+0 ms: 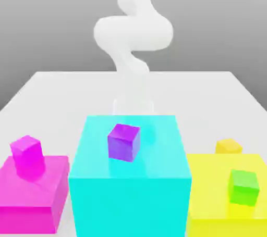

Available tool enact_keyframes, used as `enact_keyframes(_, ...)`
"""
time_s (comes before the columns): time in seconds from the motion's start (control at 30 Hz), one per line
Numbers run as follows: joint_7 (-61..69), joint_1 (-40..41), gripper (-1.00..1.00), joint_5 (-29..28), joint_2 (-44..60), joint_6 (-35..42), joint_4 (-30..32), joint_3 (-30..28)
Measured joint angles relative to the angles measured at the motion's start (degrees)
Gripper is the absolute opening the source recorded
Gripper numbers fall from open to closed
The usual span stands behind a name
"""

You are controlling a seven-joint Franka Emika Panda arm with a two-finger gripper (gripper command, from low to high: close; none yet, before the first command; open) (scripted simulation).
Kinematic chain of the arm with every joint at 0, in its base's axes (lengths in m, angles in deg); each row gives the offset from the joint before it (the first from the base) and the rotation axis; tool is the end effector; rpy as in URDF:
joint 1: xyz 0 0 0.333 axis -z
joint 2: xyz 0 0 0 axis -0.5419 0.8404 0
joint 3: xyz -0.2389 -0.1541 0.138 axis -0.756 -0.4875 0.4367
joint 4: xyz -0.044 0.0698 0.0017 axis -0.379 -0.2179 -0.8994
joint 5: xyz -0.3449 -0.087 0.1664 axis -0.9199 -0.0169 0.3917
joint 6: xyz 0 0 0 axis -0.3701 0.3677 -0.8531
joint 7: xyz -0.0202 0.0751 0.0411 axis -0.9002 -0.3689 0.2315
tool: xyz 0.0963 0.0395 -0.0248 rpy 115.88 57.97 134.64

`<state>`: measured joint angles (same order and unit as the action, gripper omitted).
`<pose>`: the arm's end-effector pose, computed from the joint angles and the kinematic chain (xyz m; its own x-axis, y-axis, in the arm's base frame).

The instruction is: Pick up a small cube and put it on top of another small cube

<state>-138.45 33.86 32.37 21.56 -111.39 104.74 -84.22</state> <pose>0.3694 0.0323 0.6759 0.5116 -0.6958 0.5042 -0.5291 -0.7174 -0.4532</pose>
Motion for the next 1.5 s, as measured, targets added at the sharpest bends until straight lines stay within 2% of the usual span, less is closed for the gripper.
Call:
enact_keyframes(0.43, -17.8, 3.3, 0.0, -10.4, 18.7, -9.6, 10.0, 19.9)
enact_keyframes(0.8, -31.1, 2.3, 0.0, -17.0, 34.2, -17.6, 18.2, 31.3)
enact_keyframes(0.93, -34.1, -0.1, 0.0, -16.8, 38.7, -20.9, 21.3, 34.2)
enact_keyframes(1.03, -34.7, -3.5, 0.0, -14.4, 41.2, -23.7, 23.8, 35.7)
enact_keyframes(1.23, -29.5, -10.1, 0.0, -1.2, 43.3, -28.9, 28.0, 39.8)
enact_keyframes(1.33, -30.1, -10.1, 0.0, -1.3, 44.6, -30.1, 27.6, 38.8)
enact_keyframes(1.5, -34.9, -11.7, 0.0, -7.8, 48.0, -32.3, 26.6, 35.6)
